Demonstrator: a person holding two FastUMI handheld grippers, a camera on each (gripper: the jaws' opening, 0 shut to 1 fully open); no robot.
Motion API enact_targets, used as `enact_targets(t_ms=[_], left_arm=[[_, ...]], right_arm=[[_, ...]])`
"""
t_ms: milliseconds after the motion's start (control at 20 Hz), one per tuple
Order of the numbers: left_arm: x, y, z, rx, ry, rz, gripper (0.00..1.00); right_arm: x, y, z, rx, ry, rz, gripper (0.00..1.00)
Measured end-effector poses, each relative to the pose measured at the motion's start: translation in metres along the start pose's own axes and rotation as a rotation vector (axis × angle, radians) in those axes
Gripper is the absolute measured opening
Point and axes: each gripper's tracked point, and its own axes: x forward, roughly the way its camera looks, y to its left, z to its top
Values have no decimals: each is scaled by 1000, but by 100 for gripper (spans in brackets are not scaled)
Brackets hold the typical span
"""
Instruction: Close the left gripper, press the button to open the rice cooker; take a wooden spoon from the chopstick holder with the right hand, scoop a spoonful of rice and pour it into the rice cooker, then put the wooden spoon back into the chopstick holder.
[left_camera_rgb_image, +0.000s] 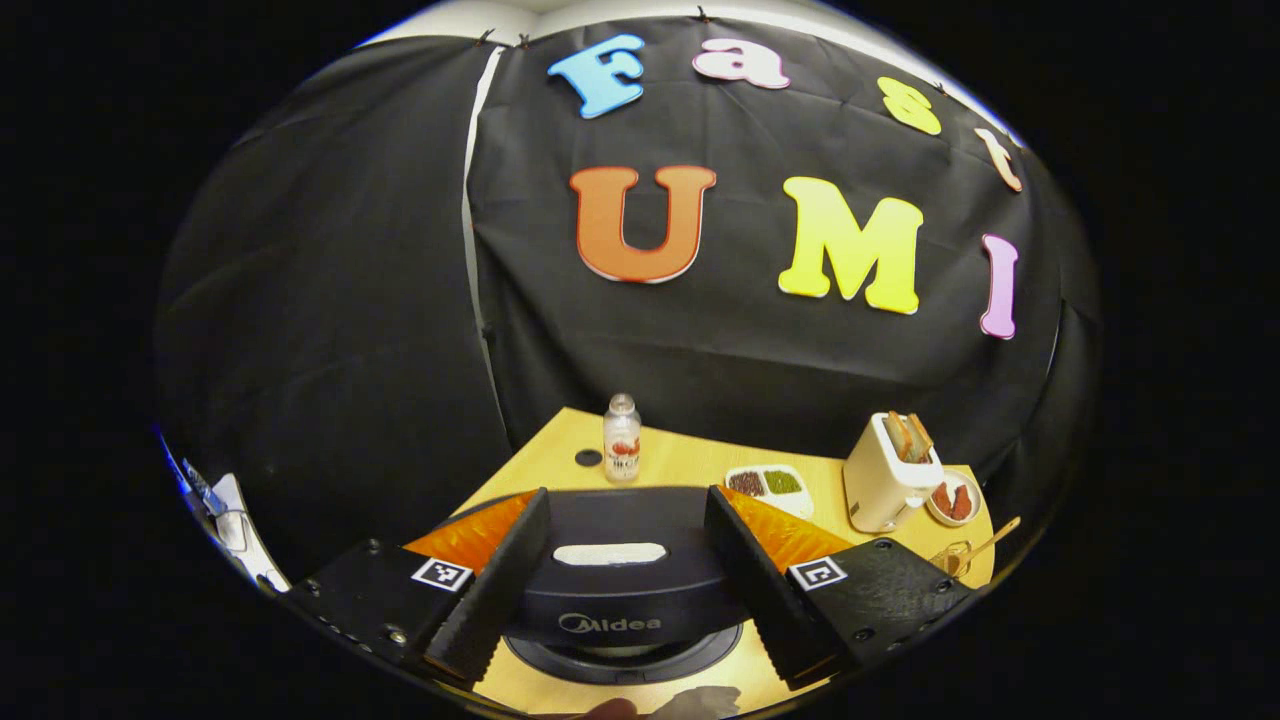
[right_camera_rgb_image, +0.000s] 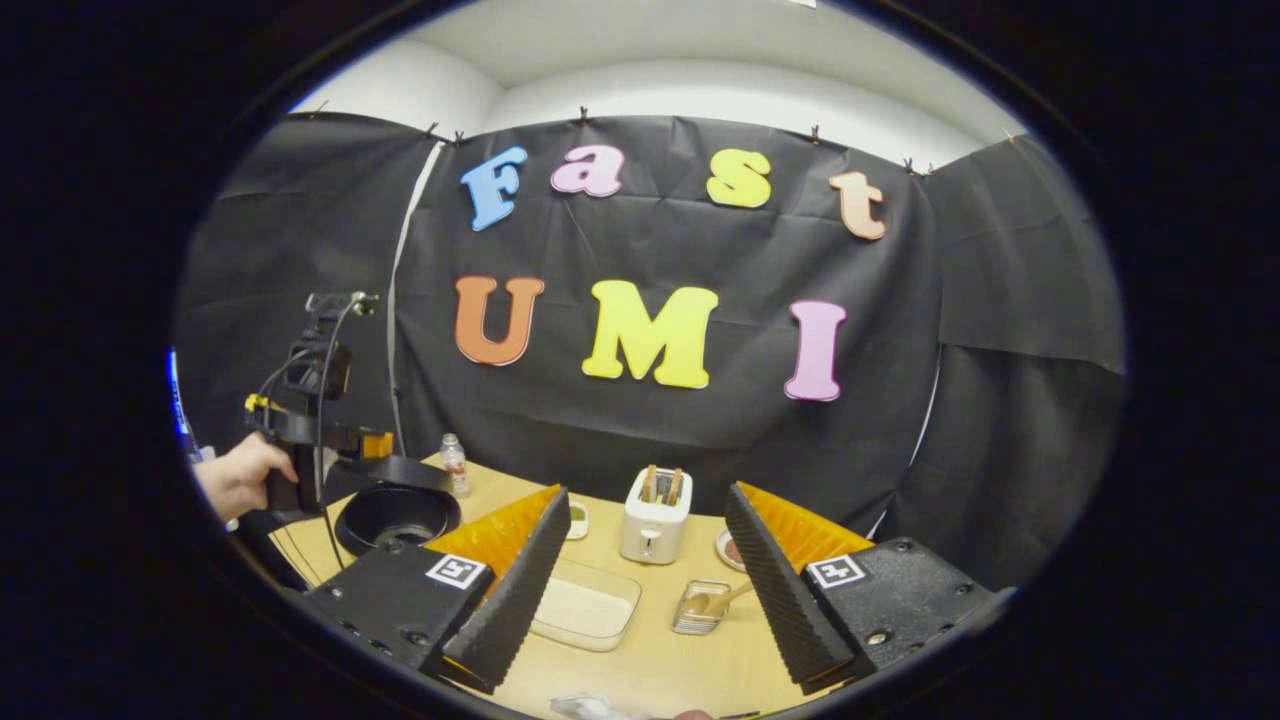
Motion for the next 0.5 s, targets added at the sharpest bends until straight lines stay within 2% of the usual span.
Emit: enact_targets(t_ms=[150, 250, 300, 500], left_arm=[[-5, -1, -37, 0, 48, -4, 99], [-7, -1, -54, 10, 71, -3, 100], [-7, -2, -65, 14, 90, -7, 100], [-10, -7, -103, 7, 184, -12, 100]], right_arm=[[-2, 2, -7, -5, 25, 5, 97], [-1, 5, -14, -1, 43, 13, 100], [-2, 7, -16, 0, 49, 18, 97], [-3, 12, -21, -17, 69, 32, 100]])
